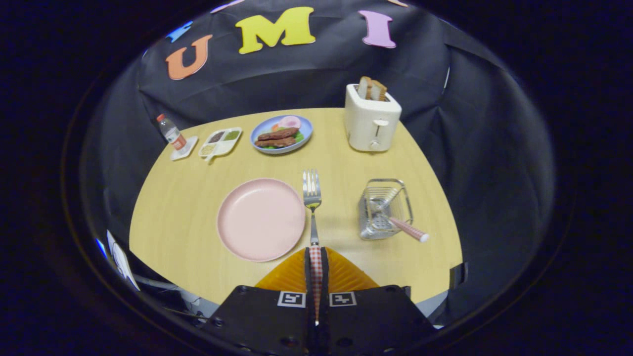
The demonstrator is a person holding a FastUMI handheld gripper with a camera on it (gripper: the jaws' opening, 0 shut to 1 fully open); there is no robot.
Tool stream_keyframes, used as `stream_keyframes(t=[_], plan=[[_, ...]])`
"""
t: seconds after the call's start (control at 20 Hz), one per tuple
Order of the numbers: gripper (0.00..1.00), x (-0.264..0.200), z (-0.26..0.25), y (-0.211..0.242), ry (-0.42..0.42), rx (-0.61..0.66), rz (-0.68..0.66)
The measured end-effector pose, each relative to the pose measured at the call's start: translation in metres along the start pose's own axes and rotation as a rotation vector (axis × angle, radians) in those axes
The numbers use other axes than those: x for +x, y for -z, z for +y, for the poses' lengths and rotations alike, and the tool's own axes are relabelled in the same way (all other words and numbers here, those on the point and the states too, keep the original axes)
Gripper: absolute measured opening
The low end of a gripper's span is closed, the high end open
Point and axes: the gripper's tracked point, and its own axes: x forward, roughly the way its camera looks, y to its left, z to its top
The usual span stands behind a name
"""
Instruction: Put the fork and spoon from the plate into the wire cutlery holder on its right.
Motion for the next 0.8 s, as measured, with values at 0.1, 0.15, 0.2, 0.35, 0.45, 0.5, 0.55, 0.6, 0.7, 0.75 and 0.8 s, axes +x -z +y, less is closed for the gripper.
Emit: stream_keyframes(t=[0.1,0.15,0.2,0.35,0.45,0.5,0.55,0.6,0.7,0.75,0.8], plan=[[0.03,-0.002,-0.028,-0.008,0.025,0.006,-0.002],[0.02,-0.003,-0.039,-0.010,0.037,0.010,0.004],[0.03,-0.005,-0.048,-0.011,0.042,0.016,0.013],[0.03,-0.006,-0.065,-0.016,0.036,0.025,0.048],[0.03,-0.006,-0.071,-0.013,0.022,0.041,0.105],[0.03,-0.006,-0.072,-0.011,0.013,0.048,0.140],[0.03,-0.004,-0.073,-0.011,0.009,0.066,0.172],[0.04,-0.002,-0.075,-0.009,0.002,0.084,0.212],[0.04,-0.001,-0.077,-0.005,-0.008,0.102,0.285],[0.04,0.000,-0.079,-0.005,-0.007,0.096,0.310],[0.04,0.005,-0.082,-0.006,0.003,0.089,0.325]])
